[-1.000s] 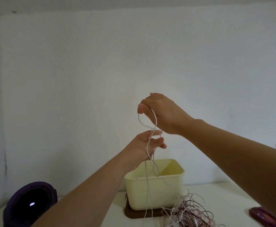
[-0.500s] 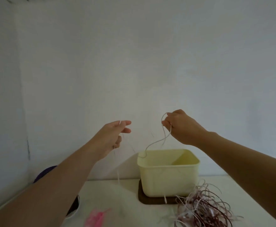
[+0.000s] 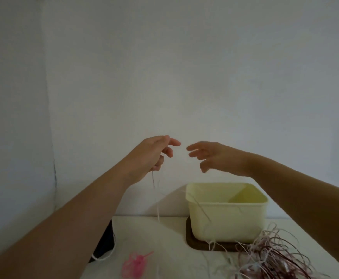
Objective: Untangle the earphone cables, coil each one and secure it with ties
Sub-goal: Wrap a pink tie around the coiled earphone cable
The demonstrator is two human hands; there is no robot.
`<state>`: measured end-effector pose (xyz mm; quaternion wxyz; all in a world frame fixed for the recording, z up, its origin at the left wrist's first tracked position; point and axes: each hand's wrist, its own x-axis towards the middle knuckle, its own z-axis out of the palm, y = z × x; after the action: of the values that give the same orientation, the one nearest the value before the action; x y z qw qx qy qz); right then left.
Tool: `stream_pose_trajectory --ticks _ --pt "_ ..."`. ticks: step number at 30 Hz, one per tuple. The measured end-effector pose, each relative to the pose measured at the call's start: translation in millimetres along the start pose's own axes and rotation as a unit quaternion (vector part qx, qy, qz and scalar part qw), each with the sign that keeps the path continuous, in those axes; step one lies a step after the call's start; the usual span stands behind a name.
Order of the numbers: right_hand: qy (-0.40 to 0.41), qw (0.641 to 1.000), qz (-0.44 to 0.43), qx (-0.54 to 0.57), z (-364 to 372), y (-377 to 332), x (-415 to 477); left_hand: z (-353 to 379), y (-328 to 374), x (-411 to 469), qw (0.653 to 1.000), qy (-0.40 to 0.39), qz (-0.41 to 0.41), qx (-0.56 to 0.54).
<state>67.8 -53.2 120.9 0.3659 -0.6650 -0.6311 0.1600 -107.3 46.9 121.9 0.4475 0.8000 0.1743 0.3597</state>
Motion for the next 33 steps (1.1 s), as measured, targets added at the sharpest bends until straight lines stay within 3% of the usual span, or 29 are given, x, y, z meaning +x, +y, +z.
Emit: stream_pose_trajectory --ticks 3,8,13,16,20,26,33 --pt "0.018 0.984 -0.032 0.175 9 -11 5 2 5 -3 0.999 -0.04 0.003 -0.021" --pt "-0.044 0.956 -0.069 0.282 15 -14 6 2 8 -5 0.996 -0.085 0.025 -0.019" --pt "-0.021 0.967 -0.071 0.243 10 -8 4 -9 -3 -6 0.994 -0.099 0.0 -0.037" --pt "0.062 0.958 -0.055 0.276 5 9 8 -16 -18 -10 0.991 -0.111 -0.027 -0.07" --pt "0.171 0.941 0.03 0.289 6 47 11 -25 -42 -12 0.988 -0.08 -0.054 -0.12" --pt "0.134 0.955 0.115 0.238 26 93 12 -45 -55 -9 0.96 -0.022 -0.058 -0.272" --pt "0.125 0.959 0.139 0.213 44 104 29 -36 -58 -7 0.93 0.03 0.022 -0.366"
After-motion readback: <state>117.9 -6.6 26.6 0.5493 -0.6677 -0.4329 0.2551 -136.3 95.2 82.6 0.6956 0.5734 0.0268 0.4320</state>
